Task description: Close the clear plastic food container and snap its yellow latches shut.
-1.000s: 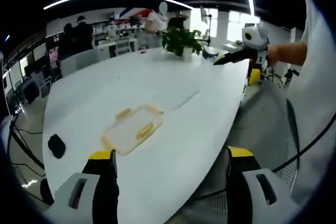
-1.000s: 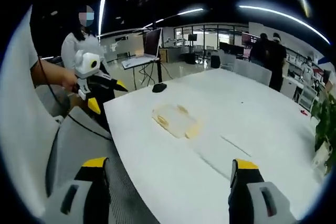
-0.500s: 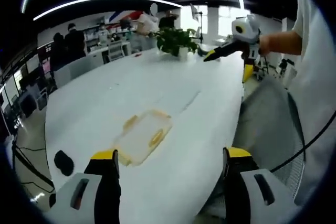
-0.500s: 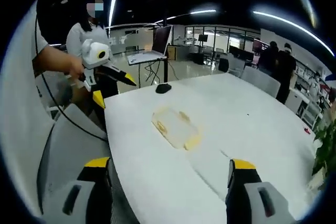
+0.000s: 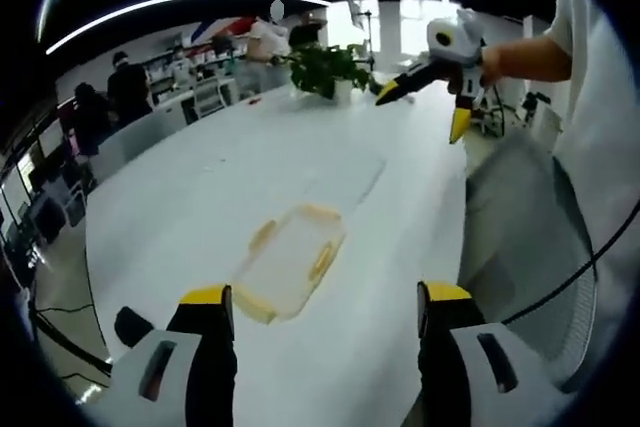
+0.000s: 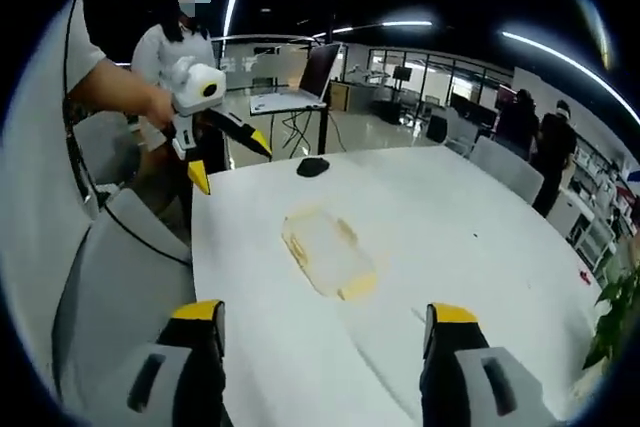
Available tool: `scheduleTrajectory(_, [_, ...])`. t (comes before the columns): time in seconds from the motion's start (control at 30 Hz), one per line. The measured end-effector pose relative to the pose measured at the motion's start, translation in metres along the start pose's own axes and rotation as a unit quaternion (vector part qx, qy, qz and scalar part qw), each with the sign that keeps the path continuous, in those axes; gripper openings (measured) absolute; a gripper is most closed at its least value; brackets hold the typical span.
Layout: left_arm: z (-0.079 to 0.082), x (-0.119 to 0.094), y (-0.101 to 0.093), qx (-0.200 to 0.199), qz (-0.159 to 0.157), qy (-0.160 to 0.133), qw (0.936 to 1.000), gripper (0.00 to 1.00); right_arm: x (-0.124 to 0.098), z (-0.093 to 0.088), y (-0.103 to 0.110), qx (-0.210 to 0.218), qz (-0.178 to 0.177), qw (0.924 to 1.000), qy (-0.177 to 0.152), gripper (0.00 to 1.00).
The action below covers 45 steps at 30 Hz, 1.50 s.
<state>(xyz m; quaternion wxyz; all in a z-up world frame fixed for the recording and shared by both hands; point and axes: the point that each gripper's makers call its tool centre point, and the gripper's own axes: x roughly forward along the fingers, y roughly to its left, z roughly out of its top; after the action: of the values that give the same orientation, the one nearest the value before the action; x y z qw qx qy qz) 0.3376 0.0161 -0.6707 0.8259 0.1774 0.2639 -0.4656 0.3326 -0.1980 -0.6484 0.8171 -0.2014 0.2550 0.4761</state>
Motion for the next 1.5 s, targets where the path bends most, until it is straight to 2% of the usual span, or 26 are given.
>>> scheduleTrajectory(0.23, [-0.003,0.007,0.01,0.018,-0.013,0.007,0.9997,0.69,0.014,0.005,-0.005,-0.023,0.01,0.9997,0.006,0.77])
scheduleTrajectory(0.37, [-0.003,0.011,0.015,0.024,-0.018,0.011,0.9995,0.69,0.023,0.008,-0.006,-0.034,0.02,0.9992,0.008,0.78])
scheduleTrajectory(0.6, [-0.008,0.018,0.023,0.044,-0.03,0.026,0.9982,0.69,0.035,0.01,-0.008,-0.044,0.032,0.9985,0.011,0.72])
scheduleTrajectory(0.83, [-0.019,0.026,0.03,0.06,-0.045,0.049,0.996,0.69,0.053,0.009,-0.012,-0.06,0.044,0.9971,0.019,0.67])
scheduleTrajectory(0.93, [-0.024,0.03,0.034,0.074,-0.05,0.06,0.9942,0.7,0.061,0.005,-0.014,-0.073,0.052,0.9954,0.035,0.65])
scheduleTrajectory(1.07, [-0.025,0.035,0.039,0.075,-0.056,0.059,0.9938,0.68,0.072,0.002,-0.016,-0.085,0.064,0.9933,0.046,0.64])
scheduleTrajectory(1.5, [-0.043,0.057,0.055,0.128,-0.091,0.108,0.9817,0.63,0.097,-0.008,-0.03,-0.107,0.087,0.9876,0.075,0.62])
